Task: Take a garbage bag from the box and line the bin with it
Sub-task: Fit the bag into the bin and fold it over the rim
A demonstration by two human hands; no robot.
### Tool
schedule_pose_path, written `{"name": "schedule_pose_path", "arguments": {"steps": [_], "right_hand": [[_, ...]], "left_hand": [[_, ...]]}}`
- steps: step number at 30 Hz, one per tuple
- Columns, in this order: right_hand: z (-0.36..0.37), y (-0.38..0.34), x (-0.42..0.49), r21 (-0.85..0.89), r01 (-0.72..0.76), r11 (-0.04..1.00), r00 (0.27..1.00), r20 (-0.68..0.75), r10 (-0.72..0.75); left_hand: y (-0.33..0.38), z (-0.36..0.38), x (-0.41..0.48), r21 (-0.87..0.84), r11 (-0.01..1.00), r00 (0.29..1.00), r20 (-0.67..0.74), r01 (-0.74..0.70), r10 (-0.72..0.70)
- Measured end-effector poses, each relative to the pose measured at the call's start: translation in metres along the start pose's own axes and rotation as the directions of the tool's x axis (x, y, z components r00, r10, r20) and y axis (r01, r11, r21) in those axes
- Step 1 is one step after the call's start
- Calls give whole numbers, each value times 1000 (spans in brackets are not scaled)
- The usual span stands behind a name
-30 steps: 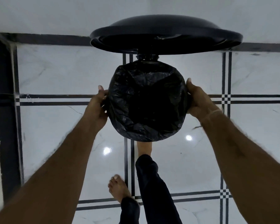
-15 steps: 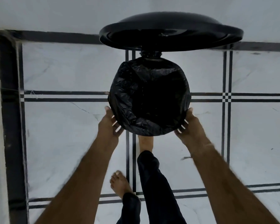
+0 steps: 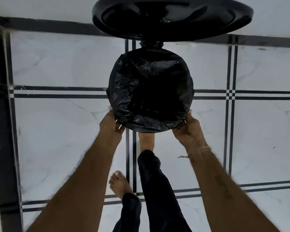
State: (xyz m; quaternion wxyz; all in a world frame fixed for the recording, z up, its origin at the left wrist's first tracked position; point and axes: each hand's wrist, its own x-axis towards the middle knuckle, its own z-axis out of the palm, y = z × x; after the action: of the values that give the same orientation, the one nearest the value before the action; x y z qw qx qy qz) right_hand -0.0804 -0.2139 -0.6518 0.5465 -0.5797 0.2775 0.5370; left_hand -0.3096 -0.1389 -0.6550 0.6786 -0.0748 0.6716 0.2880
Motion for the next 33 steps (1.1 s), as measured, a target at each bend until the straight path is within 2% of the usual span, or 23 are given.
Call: {"name": "schedule_pose_path", "arguments": {"steps": [2,4,5,6,7,8,9,10,11,12,13,14,15,17,19,22,25,27,29,31,32,33], "right_hand": [[1,3,3,4,-9,1000,1000,-4,9],[5,4,3,-14,-31,999,999,-40,30],[9,4,3,-64,-33,997,994,-103,27],[11,4,1,-137,-3,991,984,-176,-22],[13,5,-3,-274,90,958,955,-251,-161],[14,5,-8,-471,237,850,872,-282,-400],[18,5,-16,-652,430,624,707,-187,-682],[26,7,-29,-722,609,329,522,53,-851],[37,12,-38,-666,739,98,395,312,-864],[54,17,-43,-588,809,-1,371,511,-776],[73,21,-43,-572,820,-31,421,639,-644],[94,25,-43,-607,794,-29,517,701,-491],[115,28,-37,-662,749,0,623,705,-339],[147,34,-15,-803,589,90,807,580,-112],[172,35,19,-888,453,82,891,454,-10],[198,33,64,-939,342,-42,940,341,27],[205,36,88,-953,281,-111,960,277,48],[200,35,86,-958,275,-84,961,270,60],[190,31,69,-947,321,-29,947,321,-7],[172,26,42,-890,457,-15,878,453,-157],[159,26,26,-856,517,0,841,508,-188],[149,27,10,-837,546,37,832,537,-140]], "left_hand": [[1,-6,-1,-53,999,997,82,9,-5],[4,-9,2,-37,999,997,78,25,-22],[6,-7,5,-2,1000,998,57,27,-27],[7,-6,8,24,999,999,37,29,-30],[7,-3,11,29,999,999,29,30,-31],[7,-2,12,16,999,999,29,31,-32],[6,-3,13,-6,999,999,40,34,-33],[5,-4,14,-21,999,997,64,42,-40],[3,-6,15,-22,999,995,93,47,-44],[2,-9,16,-19,998,992,115,52,-49],[-1,-11,18,-12,998,992,114,58,-57],[-2,-13,19,-4,998,992,105,67,-66],[-2,-12,20,-9,997,992,99,75,-74],[-1,-10,21,-35,995,992,90,91,-88],[-2,-9,25,-52,994,992,88,97,-92],[-6,-11,33,-63,995,993,99,76,-70],[-8,-14,41,-74,996,994,100,55,-48],[-9,-16,41,-76,995,992,113,62,-53],[-7,-16,37,-64,995,992,110,73,-65],[-5,-15,34,-53,996,992,104,74,-68],[-4,-15,33,-54,996,992,106,72,-66],[-3,-14,31,-60,996,992,110,69,-62]]}}
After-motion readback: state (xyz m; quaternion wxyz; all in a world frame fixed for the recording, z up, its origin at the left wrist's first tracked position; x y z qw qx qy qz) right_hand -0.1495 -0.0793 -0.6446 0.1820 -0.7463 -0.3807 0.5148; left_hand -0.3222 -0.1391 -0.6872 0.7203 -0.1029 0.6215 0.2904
